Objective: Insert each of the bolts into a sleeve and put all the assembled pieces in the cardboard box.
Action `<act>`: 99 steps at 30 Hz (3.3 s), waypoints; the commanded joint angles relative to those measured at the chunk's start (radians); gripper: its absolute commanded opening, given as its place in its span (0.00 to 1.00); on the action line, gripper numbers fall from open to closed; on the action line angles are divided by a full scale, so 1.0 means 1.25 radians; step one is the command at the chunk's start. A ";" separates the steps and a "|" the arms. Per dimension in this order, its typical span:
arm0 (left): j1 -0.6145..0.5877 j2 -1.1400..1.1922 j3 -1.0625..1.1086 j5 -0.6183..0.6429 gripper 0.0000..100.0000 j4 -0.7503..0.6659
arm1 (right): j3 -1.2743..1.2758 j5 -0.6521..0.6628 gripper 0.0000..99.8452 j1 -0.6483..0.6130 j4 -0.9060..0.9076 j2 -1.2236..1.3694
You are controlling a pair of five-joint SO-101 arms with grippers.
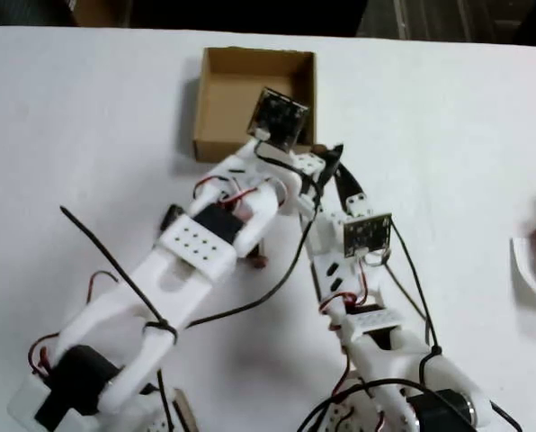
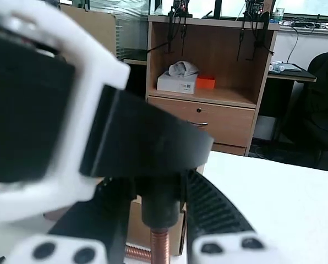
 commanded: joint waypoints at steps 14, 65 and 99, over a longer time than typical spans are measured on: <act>-0.179 -0.271 -0.147 0.082 0.20 0.119 | -0.274 -0.066 0.02 0.062 0.327 -0.001; -0.464 -0.273 0.393 -0.212 0.20 0.216 | -1.917 -0.149 0.02 -0.015 1.332 1.075; -0.464 -0.273 0.395 -0.212 0.20 0.217 | -1.993 -0.066 0.08 -0.010 1.464 1.185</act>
